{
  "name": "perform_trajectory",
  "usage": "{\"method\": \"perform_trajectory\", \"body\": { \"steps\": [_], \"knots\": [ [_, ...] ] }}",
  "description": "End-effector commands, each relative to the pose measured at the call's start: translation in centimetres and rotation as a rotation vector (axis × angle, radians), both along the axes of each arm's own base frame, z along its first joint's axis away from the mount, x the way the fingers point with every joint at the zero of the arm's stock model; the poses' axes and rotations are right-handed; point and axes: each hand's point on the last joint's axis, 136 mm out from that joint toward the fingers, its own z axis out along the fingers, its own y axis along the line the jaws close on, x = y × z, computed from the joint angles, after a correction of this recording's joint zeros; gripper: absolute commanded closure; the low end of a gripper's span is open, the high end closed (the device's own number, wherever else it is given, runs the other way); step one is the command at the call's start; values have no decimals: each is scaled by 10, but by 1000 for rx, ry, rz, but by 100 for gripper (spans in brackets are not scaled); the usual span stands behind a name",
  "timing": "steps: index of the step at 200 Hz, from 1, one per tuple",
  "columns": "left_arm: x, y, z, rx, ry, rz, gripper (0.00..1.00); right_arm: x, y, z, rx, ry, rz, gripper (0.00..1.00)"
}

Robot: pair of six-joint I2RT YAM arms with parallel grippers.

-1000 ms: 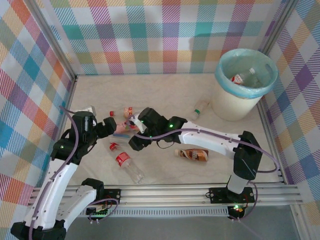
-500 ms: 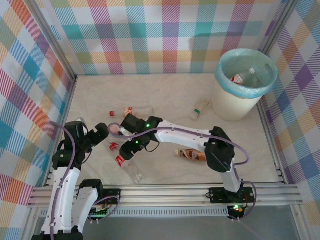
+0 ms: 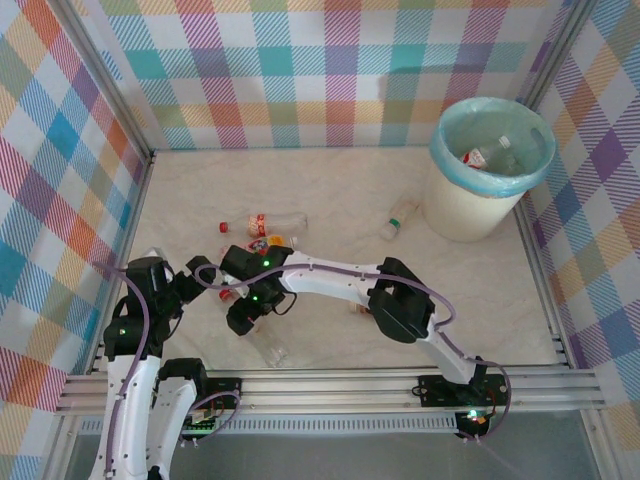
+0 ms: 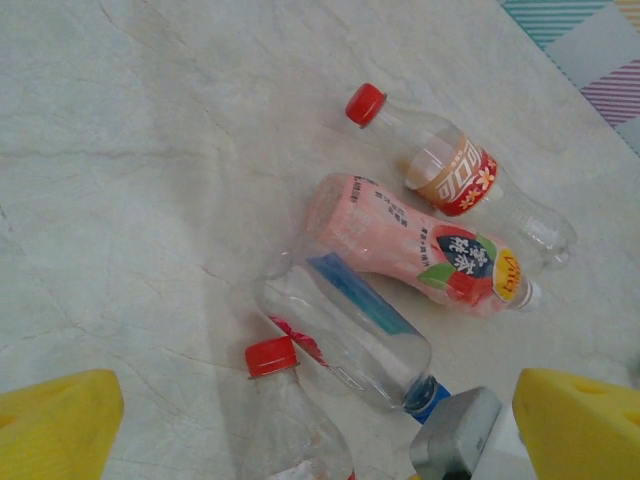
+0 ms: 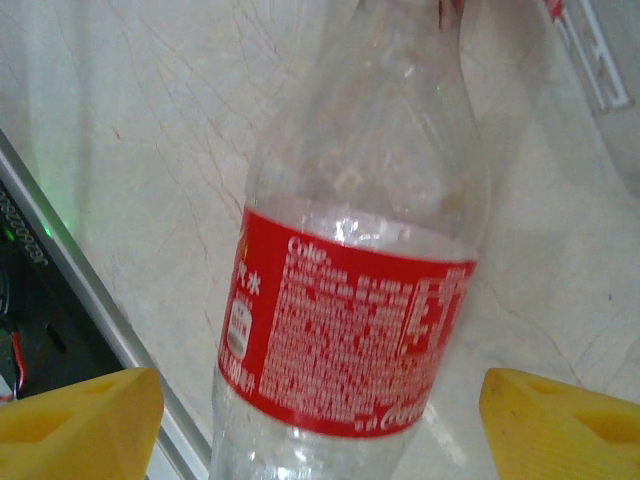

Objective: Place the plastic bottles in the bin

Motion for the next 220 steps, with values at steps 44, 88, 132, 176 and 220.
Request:
{"method": "perform_trajectory", "body": {
  "steps": [44, 88, 132, 176, 220],
  "knots": [
    [-3, 10, 0, 21, 6, 56, 0, -7, 10, -20, -15, 59, -3, 17],
    [-2, 7, -1, 14, 9, 43, 0, -6, 9, -27, -18, 59, -9, 23],
    [-3, 6, 1, 11, 9, 39, 1, -7, 7, -14, 17, 50, -15, 34],
    [-4, 7, 12, 14, -6, 42, 2, -6, 5, 5, 59, 19, -15, 39],
    [4, 8, 55, 34, -104, 35, 2, -8, -1, 39, 99, -3, 2, 42]
  ]
}}
